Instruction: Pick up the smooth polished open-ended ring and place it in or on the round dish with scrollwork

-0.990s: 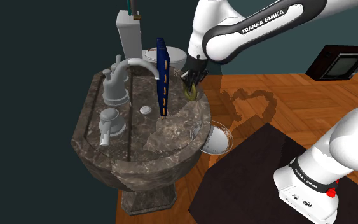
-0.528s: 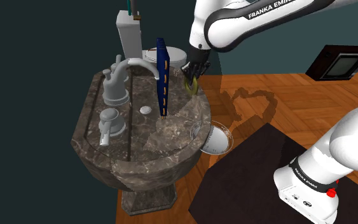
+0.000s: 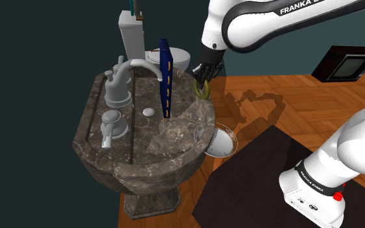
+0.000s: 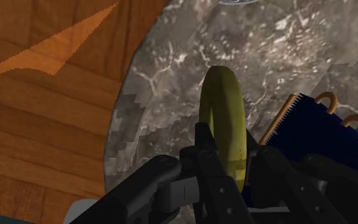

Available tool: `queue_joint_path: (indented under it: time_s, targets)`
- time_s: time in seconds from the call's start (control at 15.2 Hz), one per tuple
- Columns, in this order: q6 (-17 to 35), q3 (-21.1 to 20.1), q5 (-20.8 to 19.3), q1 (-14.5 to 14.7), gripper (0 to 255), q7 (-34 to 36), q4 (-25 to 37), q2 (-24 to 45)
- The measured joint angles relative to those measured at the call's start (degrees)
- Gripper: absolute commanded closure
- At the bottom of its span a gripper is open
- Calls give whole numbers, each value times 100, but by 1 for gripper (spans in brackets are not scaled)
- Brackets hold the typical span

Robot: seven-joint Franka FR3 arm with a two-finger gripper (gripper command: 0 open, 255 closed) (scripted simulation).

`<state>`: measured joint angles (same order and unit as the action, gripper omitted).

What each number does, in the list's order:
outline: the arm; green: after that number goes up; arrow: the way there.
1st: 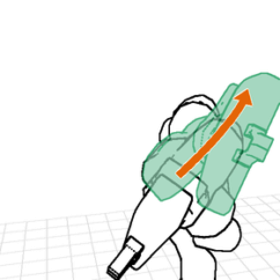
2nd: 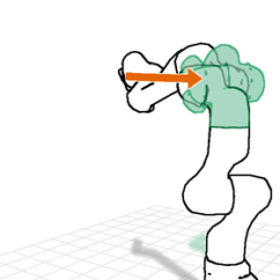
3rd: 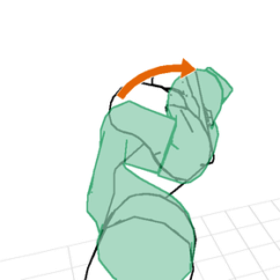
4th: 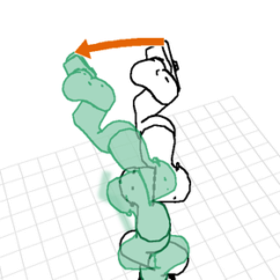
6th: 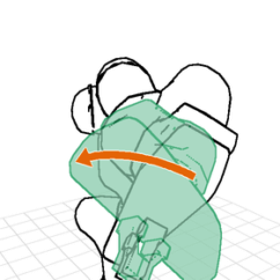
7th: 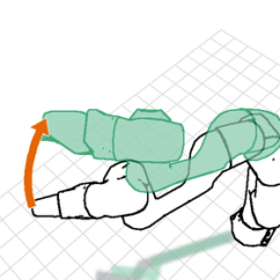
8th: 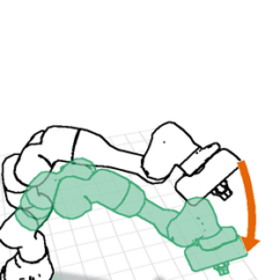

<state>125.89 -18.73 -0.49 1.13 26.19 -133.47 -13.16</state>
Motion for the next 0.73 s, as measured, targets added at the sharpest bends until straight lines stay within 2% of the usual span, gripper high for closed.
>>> queue_joint_path:
  time_s: [0.26,0.73]
  targets:
    - [-160,-103,290,237,255,122,-558,-740]
    - [-725,-294,875,855,255,442,-1500,-2269]
